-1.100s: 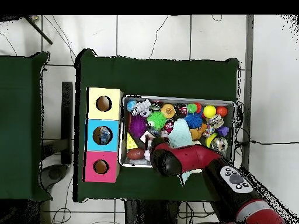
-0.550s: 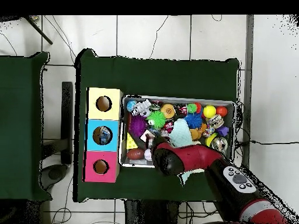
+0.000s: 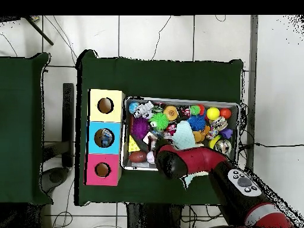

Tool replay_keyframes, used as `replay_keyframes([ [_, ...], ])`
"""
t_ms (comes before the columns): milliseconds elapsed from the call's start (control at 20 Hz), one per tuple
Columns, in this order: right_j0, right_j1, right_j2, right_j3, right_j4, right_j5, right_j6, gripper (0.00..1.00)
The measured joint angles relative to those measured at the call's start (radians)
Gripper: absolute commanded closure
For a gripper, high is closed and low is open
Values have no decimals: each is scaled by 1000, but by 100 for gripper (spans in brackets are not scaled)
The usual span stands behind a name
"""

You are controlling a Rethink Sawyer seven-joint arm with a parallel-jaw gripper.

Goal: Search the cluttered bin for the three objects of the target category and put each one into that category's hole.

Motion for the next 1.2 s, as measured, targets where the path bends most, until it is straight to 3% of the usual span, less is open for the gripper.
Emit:
replay_keyframes([
  [750,-31,-9,35,0,-6,63,0,0],
  [1200,-31,-65,45,7,-50,75,0,0],
])
